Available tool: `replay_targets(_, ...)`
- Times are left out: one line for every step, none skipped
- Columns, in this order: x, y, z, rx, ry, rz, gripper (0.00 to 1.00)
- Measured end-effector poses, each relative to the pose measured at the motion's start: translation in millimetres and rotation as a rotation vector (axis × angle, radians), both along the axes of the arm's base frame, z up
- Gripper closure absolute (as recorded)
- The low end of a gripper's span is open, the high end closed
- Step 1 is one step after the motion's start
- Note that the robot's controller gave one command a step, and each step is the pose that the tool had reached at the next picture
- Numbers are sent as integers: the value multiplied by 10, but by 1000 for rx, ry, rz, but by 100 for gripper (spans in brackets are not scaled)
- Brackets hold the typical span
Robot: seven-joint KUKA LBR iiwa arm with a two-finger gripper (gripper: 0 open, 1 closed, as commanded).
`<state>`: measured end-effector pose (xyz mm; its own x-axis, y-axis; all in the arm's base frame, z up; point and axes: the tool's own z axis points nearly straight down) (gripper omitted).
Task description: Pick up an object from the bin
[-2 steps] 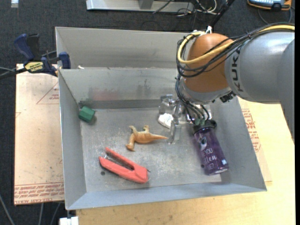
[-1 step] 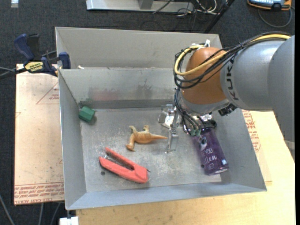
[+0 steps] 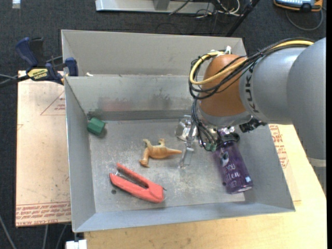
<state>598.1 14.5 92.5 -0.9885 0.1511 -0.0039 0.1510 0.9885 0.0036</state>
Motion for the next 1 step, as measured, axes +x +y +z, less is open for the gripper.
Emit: replay_targets(30, 116, -143, -1, 2, 201, 0)
